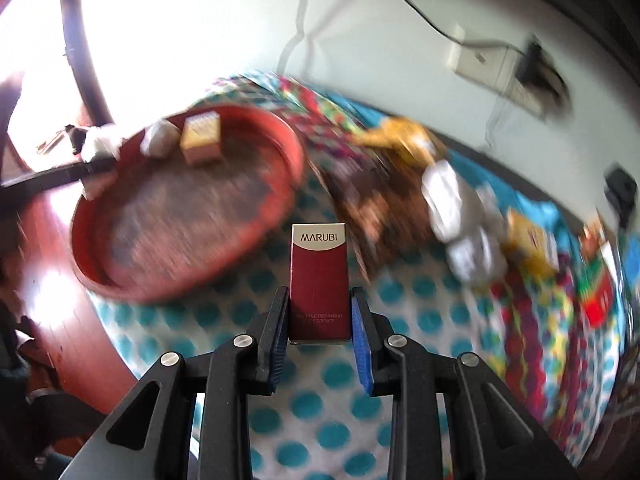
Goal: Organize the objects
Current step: 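Lower the bundle into the red tray and open the left gripper, then lower the red MARUBI box into the red tray and open the right gripper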
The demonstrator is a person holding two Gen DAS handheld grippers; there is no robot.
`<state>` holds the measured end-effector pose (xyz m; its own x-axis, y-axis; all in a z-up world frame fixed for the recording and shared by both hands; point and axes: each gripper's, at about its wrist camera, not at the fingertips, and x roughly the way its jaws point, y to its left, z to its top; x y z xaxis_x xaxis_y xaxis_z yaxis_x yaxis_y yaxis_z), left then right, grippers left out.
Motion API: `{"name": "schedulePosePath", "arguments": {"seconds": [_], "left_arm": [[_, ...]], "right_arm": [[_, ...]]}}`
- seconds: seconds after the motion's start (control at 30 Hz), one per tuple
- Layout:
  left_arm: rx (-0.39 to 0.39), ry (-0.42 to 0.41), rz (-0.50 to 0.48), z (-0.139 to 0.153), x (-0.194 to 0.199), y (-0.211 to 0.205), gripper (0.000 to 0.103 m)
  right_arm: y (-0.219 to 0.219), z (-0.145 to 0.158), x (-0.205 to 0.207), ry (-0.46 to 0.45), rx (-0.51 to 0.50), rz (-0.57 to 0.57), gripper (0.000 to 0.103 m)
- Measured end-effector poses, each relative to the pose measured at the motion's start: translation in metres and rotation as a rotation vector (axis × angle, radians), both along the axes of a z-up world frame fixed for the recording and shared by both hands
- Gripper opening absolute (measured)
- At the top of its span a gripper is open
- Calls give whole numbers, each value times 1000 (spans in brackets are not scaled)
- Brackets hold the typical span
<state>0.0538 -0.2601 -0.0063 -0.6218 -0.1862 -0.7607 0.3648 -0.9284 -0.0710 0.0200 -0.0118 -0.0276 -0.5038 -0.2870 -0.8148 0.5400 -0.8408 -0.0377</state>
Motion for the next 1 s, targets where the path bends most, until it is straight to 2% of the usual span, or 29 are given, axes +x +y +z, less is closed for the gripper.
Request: {"name": "schedulePosePath", "arguments": {"seconds": [0.07,0.2,0.33,0.47,0.67,0.77,1.0], "left_arm": [[17,15,-32,-3,3,-1,44],[125,39,-150,-10,7,-7,51],[168,51,-152,-12,8,-19,54],[93,33,-99,-17,9,-28,55],[35,19,-56,-21,13,-37,55],[-19,15,-44,-19,14,-37,55],[-67,-19,-98,-22,11,-26,56]], "right_arm": [[-27,10,-11,10,2,40,27],[-74,13,-34,3,6,81,27],[-115,6,-61,-34,-2,88,27],[-143,-7,-81,-41,21,93,27],[-172,-33,-119,-77,80,96,27],[-182,-40,-131,-90,92,93,27],[-201,-52,-146,-102,118,86,27]]}}
